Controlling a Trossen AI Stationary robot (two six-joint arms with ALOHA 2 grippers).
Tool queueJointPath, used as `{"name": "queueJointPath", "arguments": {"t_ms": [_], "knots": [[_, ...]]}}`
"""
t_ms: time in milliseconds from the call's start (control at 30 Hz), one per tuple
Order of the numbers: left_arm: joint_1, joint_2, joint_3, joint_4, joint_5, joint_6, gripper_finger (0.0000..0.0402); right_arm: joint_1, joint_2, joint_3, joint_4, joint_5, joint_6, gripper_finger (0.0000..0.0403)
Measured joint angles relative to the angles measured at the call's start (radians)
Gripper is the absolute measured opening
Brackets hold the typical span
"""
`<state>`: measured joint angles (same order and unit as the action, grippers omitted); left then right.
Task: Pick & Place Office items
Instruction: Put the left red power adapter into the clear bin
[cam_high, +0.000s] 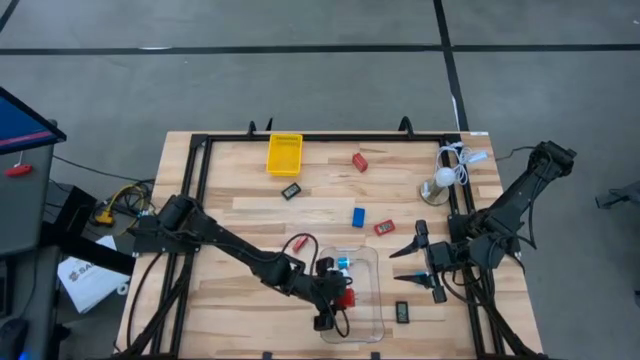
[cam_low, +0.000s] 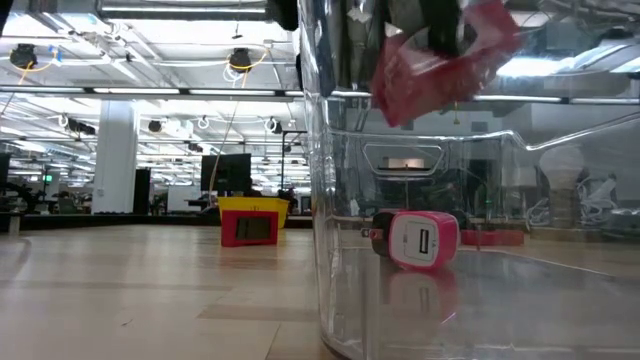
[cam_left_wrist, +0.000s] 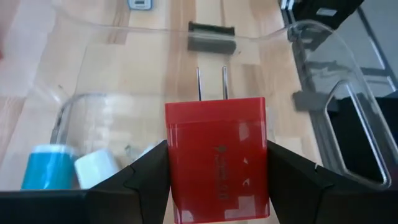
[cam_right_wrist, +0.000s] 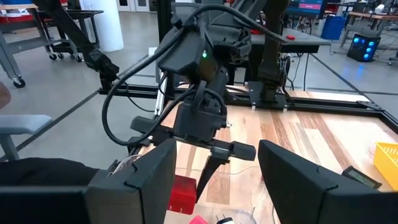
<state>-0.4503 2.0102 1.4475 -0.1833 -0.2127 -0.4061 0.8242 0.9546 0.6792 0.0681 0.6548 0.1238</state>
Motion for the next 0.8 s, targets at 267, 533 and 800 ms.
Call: {"name": "queueJointPath", "arguments": {"t_ms": [267,533,800], "knots": [[0.004,0.001,-0.002,-0.024,-0.001,-0.019,0.021,0.0,0.0,0.0,-0.001,0.0,0.007,0.0221],[0.022,0.021,-0.003,-0.064,-0.001,-0.023,0.021,0.0,0.0,0.0,-0.001,0.0,0.007,0.0221],[0.026,0.021,-0.003,-0.078,0.0,-0.023,0.021,0.0,0.0,0.0,-0.002,0.0,0.007,0.0221]]}}
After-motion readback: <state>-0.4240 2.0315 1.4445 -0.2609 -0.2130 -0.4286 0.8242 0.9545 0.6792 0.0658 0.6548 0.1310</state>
